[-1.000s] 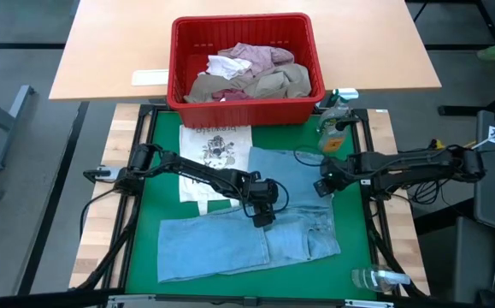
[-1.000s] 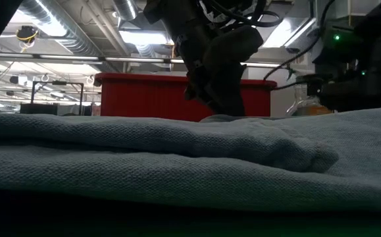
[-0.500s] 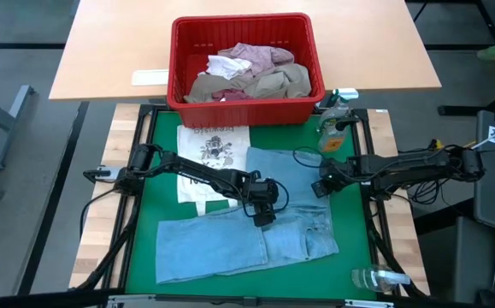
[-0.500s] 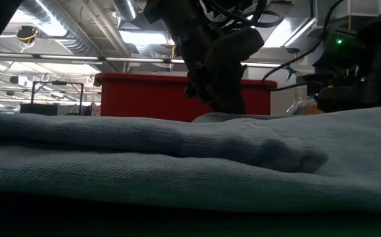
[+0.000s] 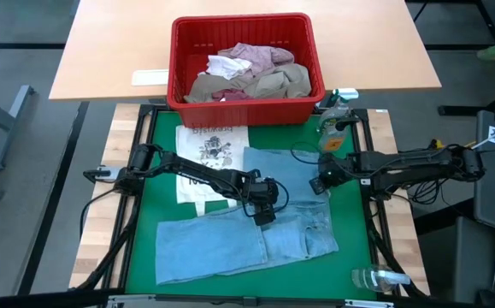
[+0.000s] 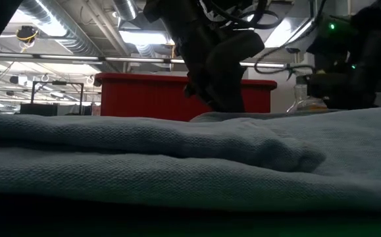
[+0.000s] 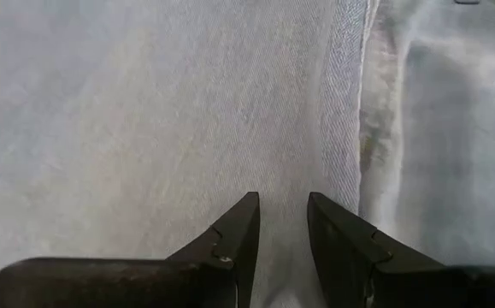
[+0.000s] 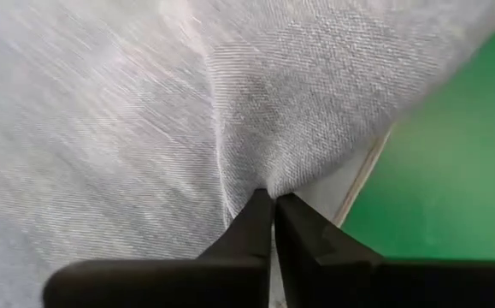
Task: Fold laundry
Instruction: Fold the light blue pants
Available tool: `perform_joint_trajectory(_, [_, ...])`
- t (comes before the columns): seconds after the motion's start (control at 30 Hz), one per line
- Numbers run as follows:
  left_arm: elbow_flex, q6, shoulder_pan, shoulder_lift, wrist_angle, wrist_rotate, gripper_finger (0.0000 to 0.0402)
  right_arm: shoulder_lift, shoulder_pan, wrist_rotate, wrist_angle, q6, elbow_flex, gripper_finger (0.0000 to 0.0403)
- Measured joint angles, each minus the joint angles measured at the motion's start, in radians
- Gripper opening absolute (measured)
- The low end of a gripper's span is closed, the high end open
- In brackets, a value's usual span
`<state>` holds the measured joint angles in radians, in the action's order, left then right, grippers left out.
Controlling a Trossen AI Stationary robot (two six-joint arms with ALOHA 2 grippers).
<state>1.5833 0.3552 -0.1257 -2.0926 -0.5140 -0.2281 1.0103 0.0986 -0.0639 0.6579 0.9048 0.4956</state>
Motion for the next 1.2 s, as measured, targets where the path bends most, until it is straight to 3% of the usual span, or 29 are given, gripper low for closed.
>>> perform_joint_trajectory(0.47, [0.0,0.001,0.001,0.0,0.063,-0.009,0.0096,0.0,0.0,-0.296,-0.005,-0.305,0.176,0.0004])
perform_joint_trajectory(0.7, [0.0,0.0,0.001,0.0,0.111,-0.008,0.0096,0.026,0.0,-0.279,0.121,-0.309,0.176,0.0008])
perform_joint_trajectory(1.0, [0.001,-0.012,0.008,0.0,0.112,-0.006,0.0096,0.049,0.0,-0.234,0.141,-0.308,0.176,0.0031])
perform_joint_trajectory(1.2, [0.001,-0.052,0.007,0.005,0.1,-0.006,0.0096,0.048,0.0,-0.232,0.163,-0.309,0.176,0.0074])
